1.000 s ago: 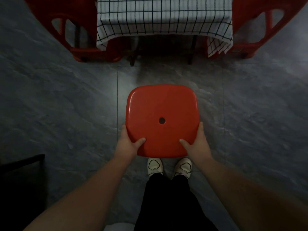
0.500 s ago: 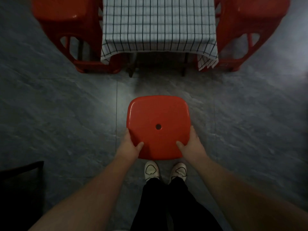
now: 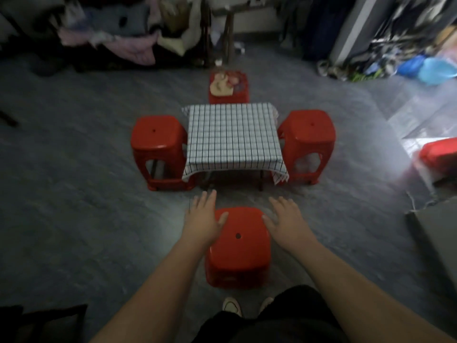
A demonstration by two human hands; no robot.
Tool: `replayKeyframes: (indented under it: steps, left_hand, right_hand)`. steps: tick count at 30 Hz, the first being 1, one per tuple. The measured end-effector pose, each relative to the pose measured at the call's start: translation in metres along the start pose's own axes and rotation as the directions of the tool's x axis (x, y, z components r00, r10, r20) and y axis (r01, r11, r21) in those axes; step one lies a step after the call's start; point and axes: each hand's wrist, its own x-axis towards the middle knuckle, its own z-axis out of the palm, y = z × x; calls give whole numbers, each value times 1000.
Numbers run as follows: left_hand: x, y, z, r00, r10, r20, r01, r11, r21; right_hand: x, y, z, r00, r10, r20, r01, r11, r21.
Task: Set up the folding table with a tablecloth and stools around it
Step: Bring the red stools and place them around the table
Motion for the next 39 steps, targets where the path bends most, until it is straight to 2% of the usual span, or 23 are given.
replayKeyframes:
  steps: [3, 7, 12, 17, 22, 28, 36, 39]
  left_hand:
    - [-12, 18, -40, 998, 47, -35, -43, 995, 92]
    - [-23, 53, -87, 989, 114, -92, -102, 987, 127]
    - [-30, 115, -117, 969, 222, -104, -202, 964, 175]
    - [-20, 181, -110, 961, 266, -77, -243, 944, 224]
    - [0, 270, -74, 959, 282, -31, -266, 930, 253]
    - [21, 431, -8, 937, 347, 33, -342, 901, 268]
    - [31, 618, 46, 857, 509, 87, -513, 823, 244]
    - [46, 666, 60, 824, 556, 108, -563, 780, 272]
  right_hand:
    - [-21, -19, -44, 995, -29, -96, 23, 998, -66]
    - [-39, -27, -94, 975, -75, -210, 43, 987, -156]
    - [-40, -11, -146, 966, -35, -258, 5, 993, -116]
    - [-31, 34, -189, 954, -31, -299, 4, 996, -91]
    - [-25, 123, -229, 948, 37, -317, -57, 997, -54]
    - [-32, 270, -298, 911, 74, -407, -114, 991, -76]
    - [-43, 415, -386, 850, 192, -491, -221, 975, -2]
    - [-46, 452, -410, 796, 225, -562, -243, 969, 42]
